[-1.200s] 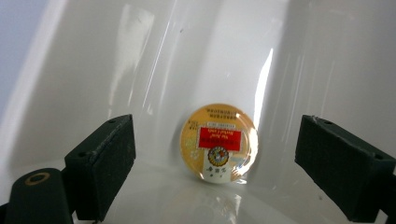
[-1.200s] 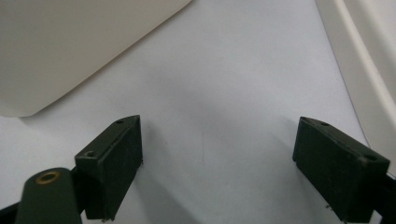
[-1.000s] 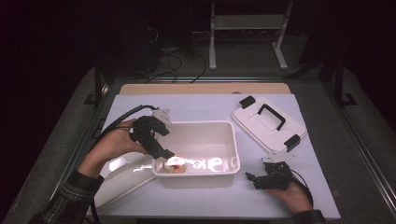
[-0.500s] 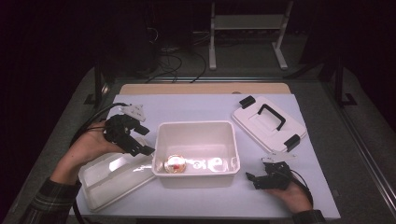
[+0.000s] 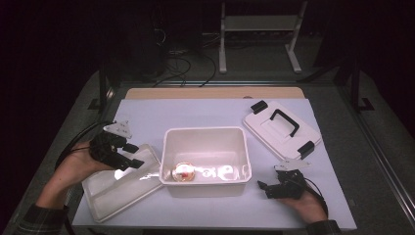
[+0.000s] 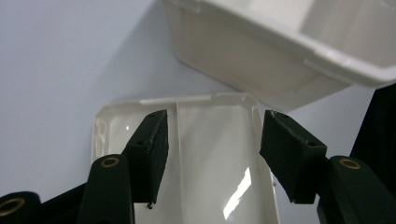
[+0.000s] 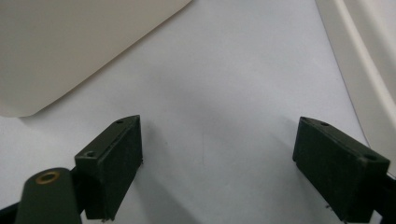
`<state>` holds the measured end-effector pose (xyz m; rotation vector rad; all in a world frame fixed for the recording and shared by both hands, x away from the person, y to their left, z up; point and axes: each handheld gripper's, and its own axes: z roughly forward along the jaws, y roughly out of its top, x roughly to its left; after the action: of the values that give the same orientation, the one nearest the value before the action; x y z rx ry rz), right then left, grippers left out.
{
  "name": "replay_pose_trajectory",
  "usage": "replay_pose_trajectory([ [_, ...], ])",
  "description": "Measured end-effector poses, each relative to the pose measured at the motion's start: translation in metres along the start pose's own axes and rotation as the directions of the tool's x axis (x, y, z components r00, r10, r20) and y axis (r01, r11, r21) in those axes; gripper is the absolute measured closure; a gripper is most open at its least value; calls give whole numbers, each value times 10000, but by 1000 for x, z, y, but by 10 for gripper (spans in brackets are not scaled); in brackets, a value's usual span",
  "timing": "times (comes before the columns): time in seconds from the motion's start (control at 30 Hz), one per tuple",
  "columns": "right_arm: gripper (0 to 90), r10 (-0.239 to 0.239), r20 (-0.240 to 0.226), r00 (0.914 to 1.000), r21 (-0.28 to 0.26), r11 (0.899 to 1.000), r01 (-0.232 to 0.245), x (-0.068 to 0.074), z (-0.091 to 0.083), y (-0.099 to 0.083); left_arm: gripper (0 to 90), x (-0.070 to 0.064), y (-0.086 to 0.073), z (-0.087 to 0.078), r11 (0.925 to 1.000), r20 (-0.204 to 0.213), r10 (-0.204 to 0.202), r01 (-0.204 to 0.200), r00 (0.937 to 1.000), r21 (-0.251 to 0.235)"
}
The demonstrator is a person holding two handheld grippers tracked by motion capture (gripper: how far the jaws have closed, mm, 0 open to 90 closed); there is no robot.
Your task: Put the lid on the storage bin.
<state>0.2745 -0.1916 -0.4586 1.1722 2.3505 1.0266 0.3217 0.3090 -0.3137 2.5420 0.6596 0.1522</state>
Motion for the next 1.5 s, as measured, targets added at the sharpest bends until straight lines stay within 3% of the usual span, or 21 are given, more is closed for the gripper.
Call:
replay_pose_trajectory([
  [0.43, 151, -14, 4, 10000, -2, 10000, 14, 0, 0, 0, 491, 9, -45, 19, 9954, -271, -932, 938, 9953, 215],
  [0.67, 151, -9, -1, 10000, -3, 10000, 9, 0, 0, 0, 545, 9, -63, 32, 9924, -340, -1136, 1150, 9929, 440],
  [0.83, 151, -15, 1, 10000, -3, 10000, 15, 0, 0, 0, 586, 10, -72, 40, 9898, -595, -1212, 1251, 9908, 677],
  [1.27, 151, -15, 1, 10000, -4, 10000, 15, 0, 0, 0, 684, 14, -79, 57, 9810, -775, -1267, 1365, 9889, 1376],
  [1.5, 151, -8, 0, 10000, 0, 10000, 8, 0, 0, 0, 791, 14, -84, 62, 9815, -817, -1336, 1433, 9877, 1268],
])
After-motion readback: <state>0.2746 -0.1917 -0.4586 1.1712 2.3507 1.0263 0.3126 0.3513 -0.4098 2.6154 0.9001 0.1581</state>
